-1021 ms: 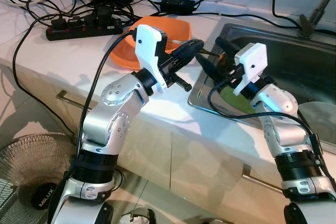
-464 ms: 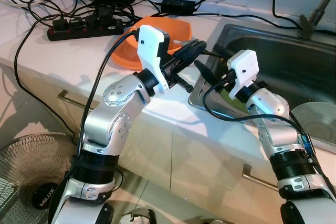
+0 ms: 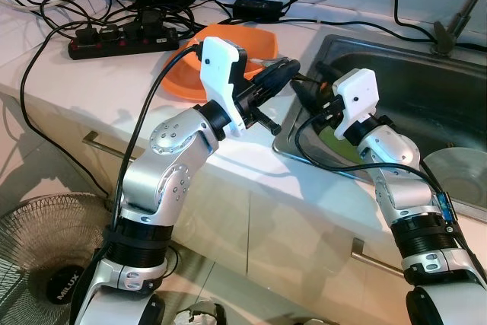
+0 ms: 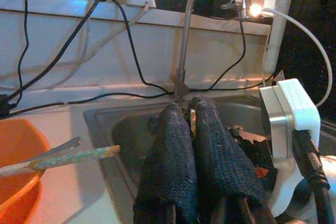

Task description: Kitchen organization

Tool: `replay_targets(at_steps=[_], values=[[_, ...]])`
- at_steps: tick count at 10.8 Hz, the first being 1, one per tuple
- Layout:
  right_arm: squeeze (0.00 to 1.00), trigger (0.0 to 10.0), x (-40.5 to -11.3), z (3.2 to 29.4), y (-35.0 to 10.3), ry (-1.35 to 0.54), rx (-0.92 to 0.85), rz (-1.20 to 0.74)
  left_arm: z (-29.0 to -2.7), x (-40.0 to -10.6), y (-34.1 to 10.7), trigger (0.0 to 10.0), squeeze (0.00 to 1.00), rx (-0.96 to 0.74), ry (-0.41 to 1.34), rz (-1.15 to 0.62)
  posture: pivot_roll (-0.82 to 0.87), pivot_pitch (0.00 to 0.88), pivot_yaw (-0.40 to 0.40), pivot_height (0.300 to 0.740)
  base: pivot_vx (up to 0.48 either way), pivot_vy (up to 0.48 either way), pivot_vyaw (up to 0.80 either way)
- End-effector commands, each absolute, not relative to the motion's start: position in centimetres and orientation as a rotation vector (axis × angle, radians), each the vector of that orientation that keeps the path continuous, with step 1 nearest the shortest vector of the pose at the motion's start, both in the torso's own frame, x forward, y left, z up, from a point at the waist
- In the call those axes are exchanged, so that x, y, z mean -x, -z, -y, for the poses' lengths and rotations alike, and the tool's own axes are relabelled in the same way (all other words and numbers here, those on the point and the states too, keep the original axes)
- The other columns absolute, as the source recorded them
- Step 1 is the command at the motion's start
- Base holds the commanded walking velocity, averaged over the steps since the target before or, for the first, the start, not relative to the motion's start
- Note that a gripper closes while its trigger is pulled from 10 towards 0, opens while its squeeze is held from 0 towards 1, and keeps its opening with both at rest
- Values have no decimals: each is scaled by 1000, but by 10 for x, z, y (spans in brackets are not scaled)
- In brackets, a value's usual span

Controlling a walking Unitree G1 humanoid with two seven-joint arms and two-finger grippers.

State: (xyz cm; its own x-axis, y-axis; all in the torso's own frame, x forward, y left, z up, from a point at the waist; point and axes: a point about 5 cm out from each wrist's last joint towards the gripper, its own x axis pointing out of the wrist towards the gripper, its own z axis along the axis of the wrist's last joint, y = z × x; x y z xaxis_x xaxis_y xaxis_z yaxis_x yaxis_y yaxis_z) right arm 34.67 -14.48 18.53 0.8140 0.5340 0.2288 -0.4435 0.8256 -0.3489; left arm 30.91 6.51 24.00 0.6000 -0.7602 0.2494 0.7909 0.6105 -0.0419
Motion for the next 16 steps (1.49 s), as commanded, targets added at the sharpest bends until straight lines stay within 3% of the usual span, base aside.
replay_targets(at_steps=[1,10,11,12,16], values=[[0,0,-349,145,-189,-516,298,338,-64,-306,-242,10000,0,152,913,223,89,46,54,740,0,0,0],[0,0,-350,147,-186,-509,300,327,-58,-305,-241,10000,0,116,924,230,86,46,54,740,0,0,0],[0,0,-350,147,-186,-510,299,329,-57,-305,-240,10000,165,110,923,235,85,46,55,740,0,0,0],[0,0,-350,147,-186,-508,298,332,-56,-304,-240,10000,1000,126,924,233,83,44,55,740,0,0,0],[0,0,-353,155,-190,-458,301,342,-54,-303,-240,10000,1000,142,929,240,84,36,54,740,0,0,0]])
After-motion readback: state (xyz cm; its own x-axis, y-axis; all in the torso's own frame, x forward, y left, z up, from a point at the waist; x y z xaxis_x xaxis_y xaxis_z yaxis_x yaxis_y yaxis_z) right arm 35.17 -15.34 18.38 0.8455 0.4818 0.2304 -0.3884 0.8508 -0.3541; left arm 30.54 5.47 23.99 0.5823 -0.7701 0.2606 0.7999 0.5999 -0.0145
